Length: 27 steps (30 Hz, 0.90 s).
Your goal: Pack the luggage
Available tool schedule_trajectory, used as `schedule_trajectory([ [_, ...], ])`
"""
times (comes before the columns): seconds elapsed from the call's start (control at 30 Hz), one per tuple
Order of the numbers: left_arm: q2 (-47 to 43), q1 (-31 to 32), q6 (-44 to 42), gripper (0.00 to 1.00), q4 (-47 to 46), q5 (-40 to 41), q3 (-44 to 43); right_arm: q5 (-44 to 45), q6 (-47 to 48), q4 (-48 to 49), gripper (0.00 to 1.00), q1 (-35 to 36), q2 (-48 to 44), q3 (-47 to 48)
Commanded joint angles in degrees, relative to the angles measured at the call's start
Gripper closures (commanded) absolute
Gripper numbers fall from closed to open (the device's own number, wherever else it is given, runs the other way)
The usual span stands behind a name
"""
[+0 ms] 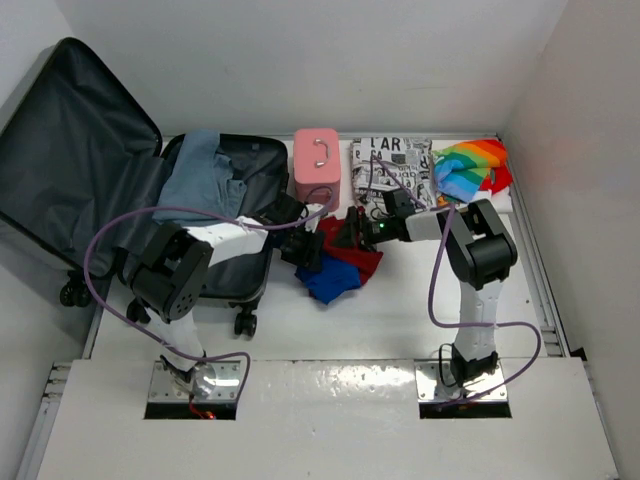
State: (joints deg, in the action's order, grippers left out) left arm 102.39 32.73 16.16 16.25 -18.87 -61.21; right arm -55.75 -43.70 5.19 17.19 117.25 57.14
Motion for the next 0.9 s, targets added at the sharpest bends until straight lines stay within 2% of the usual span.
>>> schedule_trajectory([
  [0.0,1.0,-0.1,4.0,0.43,-6.9,-5.8,1.7,2.7,-4.6,-0.8,0.00,2.5,2.7,-0.1],
  [0.07,0.4,-0.7,4.6,0.43,-8.0,-6.4,2.5,3.4,-6.3,0.7,0.00,3.3,3.3,-0.4],
  [0.13,-0.2,-1.4,5.1,0.43,-8.8,-7.0,3.1,5.0,-6.4,0.9,0.08,4.6,3.2,-0.9],
  [0.17,-0.7,-2.0,5.1,0.43,-9.5,-7.1,3.1,6.2,-5.7,0.5,0.23,4.9,3.1,-1.0],
  [0.23,-1.2,-2.0,5.1,0.43,-9.5,-7.1,3.6,6.8,-6.0,1.7,0.42,5.0,3.1,-2.1],
  [0.27,-2.0,-2.0,5.1,0.43,-9.5,-7.1,3.6,7.3,-5.9,1.5,0.62,5.0,2.8,-2.3],
  [0.33,-3.6,-2.6,5.1,0.40,-10.1,-7.1,4.3,7.8,-5.7,0.9,0.79,3.8,2.2,-3.2],
  [0.37,-5.7,-3.1,5.1,0.37,-10.6,-6.4,5.1,8.1,-4.9,0.7,0.92,3.5,0.8,-3.6],
  [0.4,-6.9,-3.1,5.1,0.34,-10.6,-6.4,5.1,8.2,-4.7,0.3,0.97,2.5,0.1,-4.5],
  [0.43,-8.2,-3.1,4.5,0.28,-10.6,-5.3,5.7,8.6,-4.3,0.1,1.00,1.5,-0.5,-5.7],
  [0.53,-14.9,-3.6,1.1,0.21,-9.0,-2.2,5.1,8.9,0.5,-2.1,1.00,-0.7,-7.4,-7.2],
  [0.6,-19.0,-3.6,-0.8,0.18,-8.3,0.3,3.6,8.9,3.5,-6.8,1.00,-2.0,-9.6,-6.3],
  [0.63,-23.7,-3.6,-1.9,0.15,-7.4,1.5,3.0,8.7,4.3,-8.2,1.00,-2.9,-12.1,-3.8],
  [0.67,-26.1,-4.2,-3.8,0.14,-6.0,3.3,1.5,8.9,6.3,-12.4,1.00,-2.9,-13.3,-2.5],
  [0.77,-33.0,-7.2,-5.2,0.10,-2.8,9.2,-2.0,8.7,7.4,-16.3,1.00,-2.2,-17.7,3.7],
  [0.87,-35.7,-10.5,-5.8,0.09,0.6,13.7,-5.8,8.5,5.7,-17.9,1.00,0.5,-18.9,11.6],
])
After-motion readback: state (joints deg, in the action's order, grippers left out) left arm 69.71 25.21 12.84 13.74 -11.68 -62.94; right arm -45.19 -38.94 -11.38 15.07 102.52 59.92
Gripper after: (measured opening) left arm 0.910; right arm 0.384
